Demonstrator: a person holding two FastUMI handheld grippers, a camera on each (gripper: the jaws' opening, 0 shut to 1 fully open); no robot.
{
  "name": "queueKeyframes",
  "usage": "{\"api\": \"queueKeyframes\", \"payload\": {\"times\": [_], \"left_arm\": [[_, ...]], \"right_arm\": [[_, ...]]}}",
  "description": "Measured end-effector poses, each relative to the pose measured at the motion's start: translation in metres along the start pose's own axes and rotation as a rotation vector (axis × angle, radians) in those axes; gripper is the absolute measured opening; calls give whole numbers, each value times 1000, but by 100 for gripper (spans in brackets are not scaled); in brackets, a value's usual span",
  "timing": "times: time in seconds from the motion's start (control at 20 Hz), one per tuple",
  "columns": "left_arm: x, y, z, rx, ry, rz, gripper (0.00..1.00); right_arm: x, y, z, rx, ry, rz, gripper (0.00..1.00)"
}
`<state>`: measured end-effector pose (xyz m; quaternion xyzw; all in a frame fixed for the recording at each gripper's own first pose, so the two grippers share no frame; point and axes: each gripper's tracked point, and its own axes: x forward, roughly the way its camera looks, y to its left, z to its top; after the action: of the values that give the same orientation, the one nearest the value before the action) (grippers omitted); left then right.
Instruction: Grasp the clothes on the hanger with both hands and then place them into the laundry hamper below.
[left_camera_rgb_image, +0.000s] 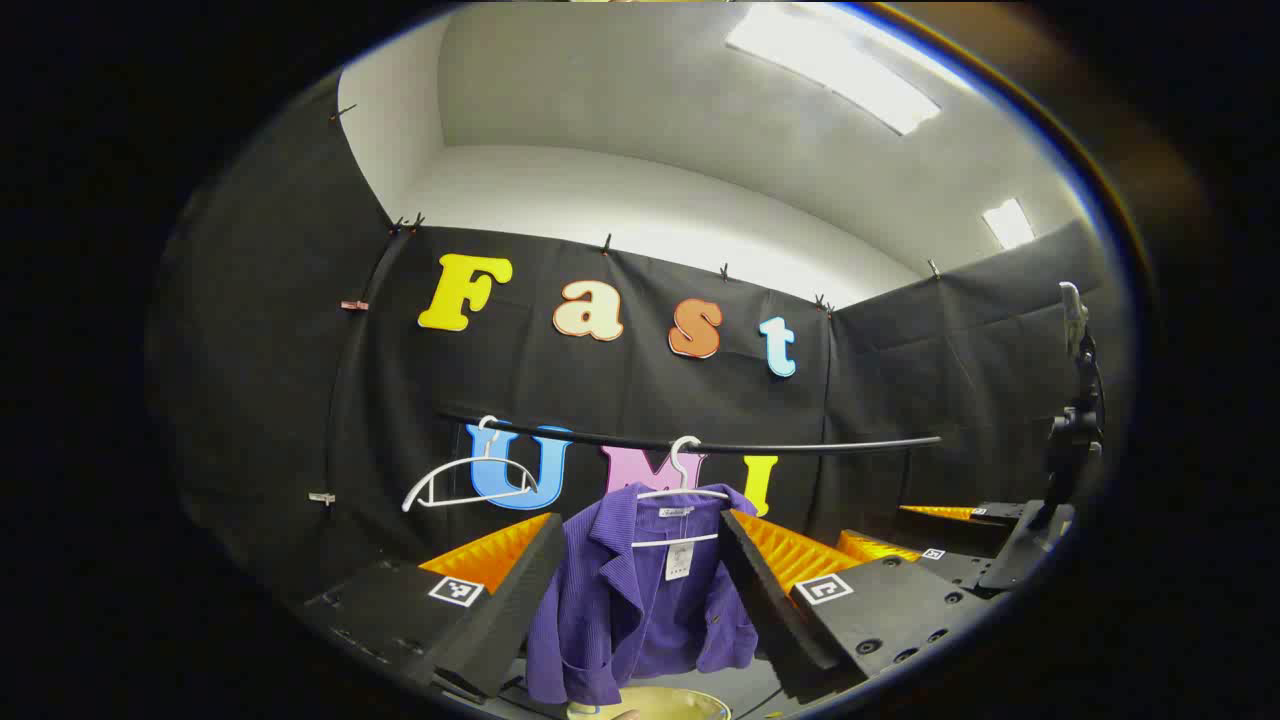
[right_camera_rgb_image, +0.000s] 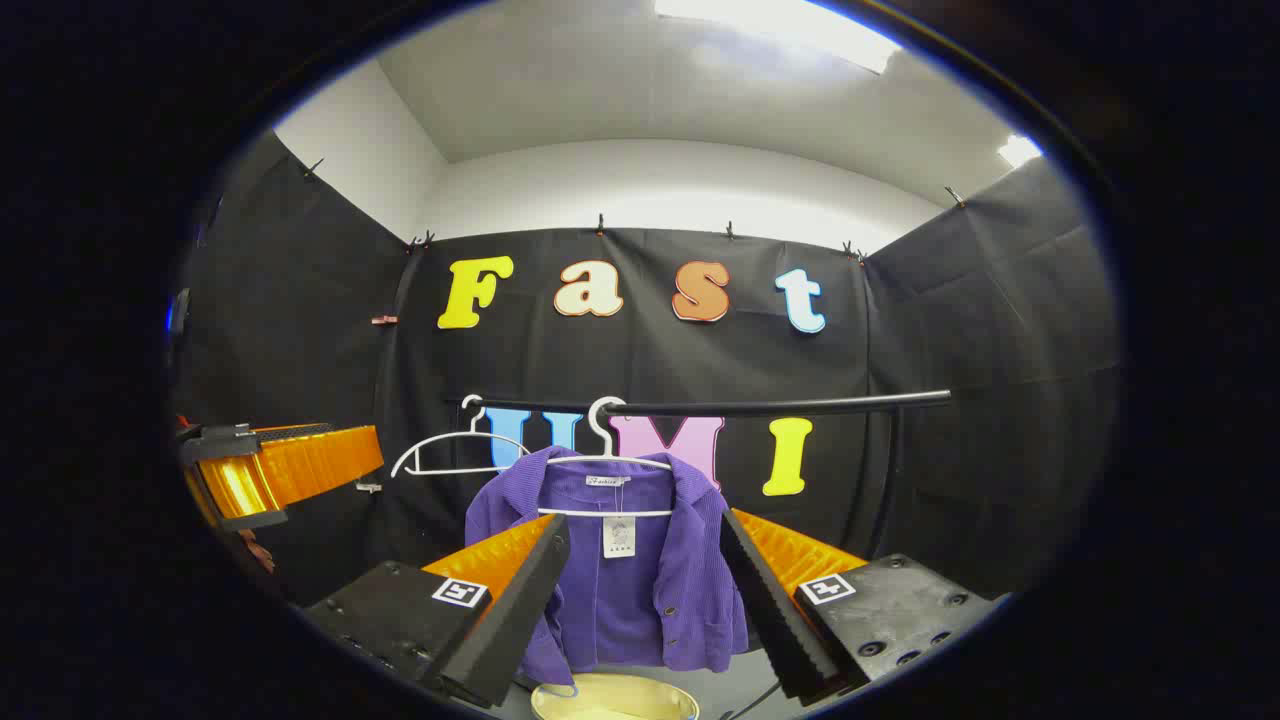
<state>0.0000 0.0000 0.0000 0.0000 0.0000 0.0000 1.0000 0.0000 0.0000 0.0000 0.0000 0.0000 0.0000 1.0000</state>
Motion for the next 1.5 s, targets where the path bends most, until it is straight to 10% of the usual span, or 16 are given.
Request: {"api": "queueKeyframes", "payload": {"times": [1.5], "left_arm": [[1, -17, -16, -2, 46, -67, 96]], "right_arm": [[-4, -8, -3, 12, 17, -27, 96]]}}
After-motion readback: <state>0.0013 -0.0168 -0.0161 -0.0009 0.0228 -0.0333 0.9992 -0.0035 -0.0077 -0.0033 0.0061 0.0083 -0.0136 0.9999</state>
